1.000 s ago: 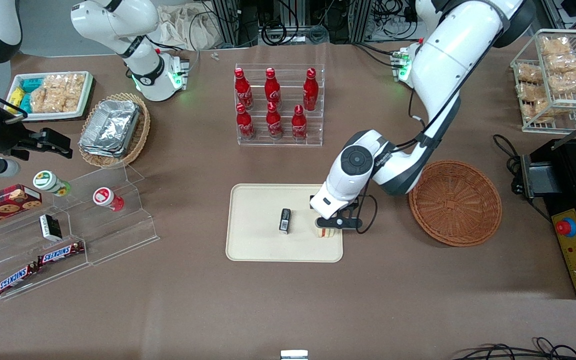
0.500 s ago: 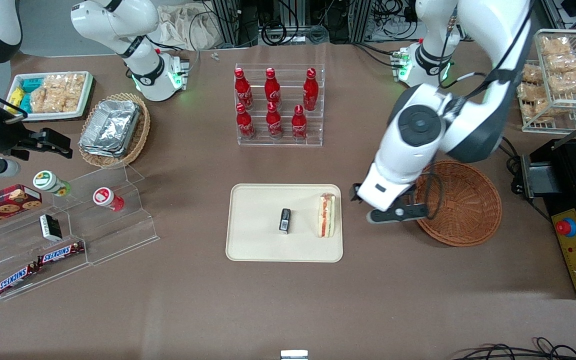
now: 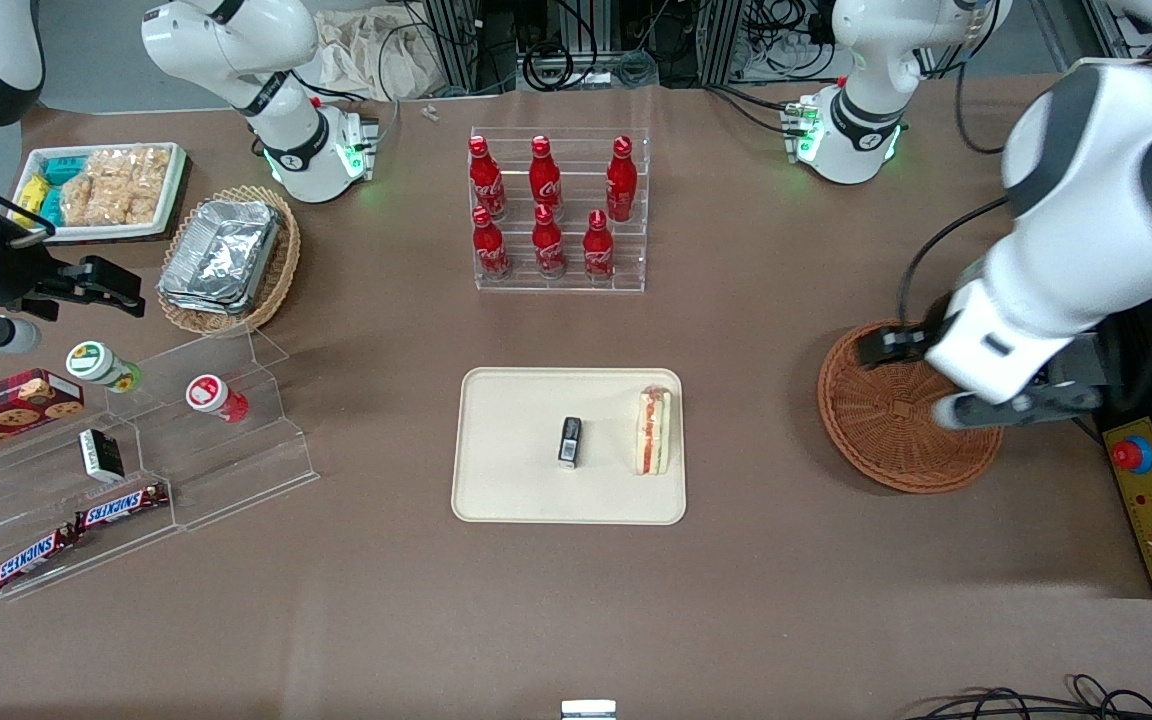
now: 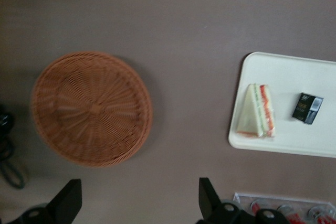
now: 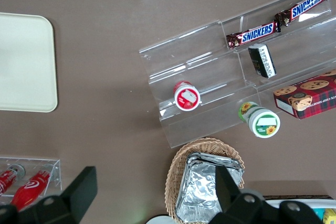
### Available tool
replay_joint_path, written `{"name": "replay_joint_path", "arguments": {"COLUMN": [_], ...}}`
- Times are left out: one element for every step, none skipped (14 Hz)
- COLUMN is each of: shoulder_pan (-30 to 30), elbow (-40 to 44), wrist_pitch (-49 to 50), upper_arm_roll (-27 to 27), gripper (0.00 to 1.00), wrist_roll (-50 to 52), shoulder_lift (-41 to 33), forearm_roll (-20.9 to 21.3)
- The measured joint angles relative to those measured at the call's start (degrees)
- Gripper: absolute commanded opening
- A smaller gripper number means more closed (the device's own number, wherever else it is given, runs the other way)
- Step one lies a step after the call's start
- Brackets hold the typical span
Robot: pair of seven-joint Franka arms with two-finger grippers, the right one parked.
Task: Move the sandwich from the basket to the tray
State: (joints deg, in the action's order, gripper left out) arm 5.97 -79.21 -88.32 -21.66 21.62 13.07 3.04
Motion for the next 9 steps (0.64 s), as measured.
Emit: {"name": "replay_joint_path", "arguments": {"shoulder_pan": [-0.4, -1.4, -2.5, -3.2, -3.7, -4.5, -5.7, -6.7, -7.3], "elbow": [0.0, -0.1, -0.4, -1.1, -2.3, -3.5, -4.5, -5.1, -5.5], "wrist_pitch": [2.4, 4.1, 5.9, 7.3, 8.0, 8.1, 8.1, 8.1, 8.1], "upper_arm_roll": [2.3, 5.2, 8.1, 10.3, 12.0, 13.6, 15.2, 16.2, 16.6], "gripper": [1.0, 1.0, 1.0, 1.0, 1.0, 1.0, 1.0, 1.0, 1.0], "wrist_roll": [-1.1, -3.0, -5.7, -8.3, -10.1, -10.9, -11.3, -11.5, -11.5], "shoulder_lift": [-2.1, -4.0, -5.8, -7.6, -9.4, -10.9, -12.0, -12.5, -12.5], "forearm_roll": [-1.1, -2.2, -2.9, -3.2, -3.3, -3.3, -3.3, -3.3, -3.3]}}
